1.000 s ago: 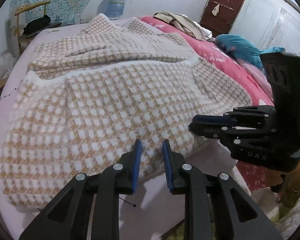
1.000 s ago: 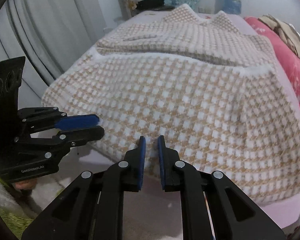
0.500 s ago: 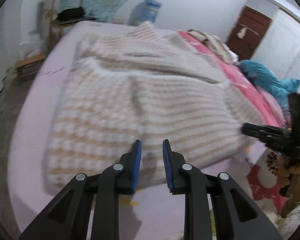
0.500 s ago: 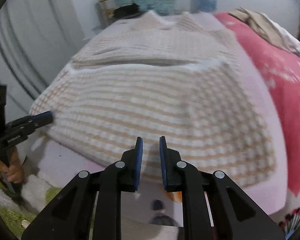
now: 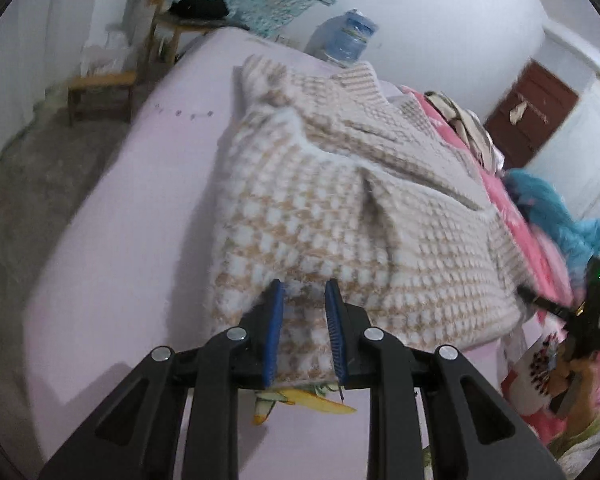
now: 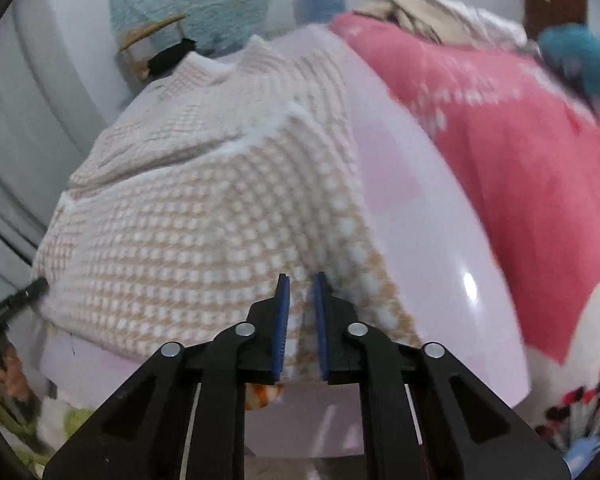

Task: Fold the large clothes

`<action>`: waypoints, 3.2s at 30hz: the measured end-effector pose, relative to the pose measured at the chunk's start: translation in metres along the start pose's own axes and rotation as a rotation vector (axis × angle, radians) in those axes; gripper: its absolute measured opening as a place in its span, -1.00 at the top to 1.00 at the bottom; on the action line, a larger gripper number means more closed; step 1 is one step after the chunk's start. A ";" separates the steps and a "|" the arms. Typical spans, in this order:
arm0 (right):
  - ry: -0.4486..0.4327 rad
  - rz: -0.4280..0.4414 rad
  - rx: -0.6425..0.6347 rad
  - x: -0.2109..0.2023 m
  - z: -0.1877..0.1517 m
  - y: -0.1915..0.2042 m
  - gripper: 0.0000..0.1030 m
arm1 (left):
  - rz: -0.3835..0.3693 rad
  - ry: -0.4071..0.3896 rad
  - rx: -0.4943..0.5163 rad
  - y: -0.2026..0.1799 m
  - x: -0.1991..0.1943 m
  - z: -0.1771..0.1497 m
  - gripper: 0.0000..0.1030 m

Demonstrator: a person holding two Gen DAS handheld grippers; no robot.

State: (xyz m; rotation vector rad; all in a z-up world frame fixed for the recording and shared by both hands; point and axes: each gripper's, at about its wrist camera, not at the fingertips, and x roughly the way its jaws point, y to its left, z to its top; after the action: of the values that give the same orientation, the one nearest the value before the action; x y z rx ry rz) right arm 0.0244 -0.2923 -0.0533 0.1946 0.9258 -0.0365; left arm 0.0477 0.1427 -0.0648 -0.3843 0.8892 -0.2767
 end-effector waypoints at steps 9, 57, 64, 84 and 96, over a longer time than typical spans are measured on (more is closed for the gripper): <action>-0.049 -0.036 -0.022 -0.010 0.006 0.006 0.74 | 0.059 -0.025 0.030 -0.001 -0.009 0.011 0.52; 0.011 0.255 -0.260 0.068 0.230 0.104 -0.40 | 0.135 -0.028 0.362 -0.113 0.085 0.236 -0.54; 0.064 0.199 -0.173 0.145 0.333 0.099 -0.40 | 0.093 -0.002 0.273 -0.134 0.185 0.340 -0.54; 0.192 0.155 -0.156 0.214 0.376 0.098 0.79 | 0.043 0.168 0.203 -0.140 0.285 0.367 0.75; 0.107 0.265 -0.320 0.108 0.305 0.097 0.81 | -0.002 0.099 0.512 -0.172 0.175 0.293 0.81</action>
State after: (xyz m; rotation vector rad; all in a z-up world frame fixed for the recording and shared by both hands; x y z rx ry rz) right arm 0.3411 -0.2469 0.0537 0.0204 0.9924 0.3676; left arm 0.3728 -0.0181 0.0552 0.1043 0.8790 -0.5142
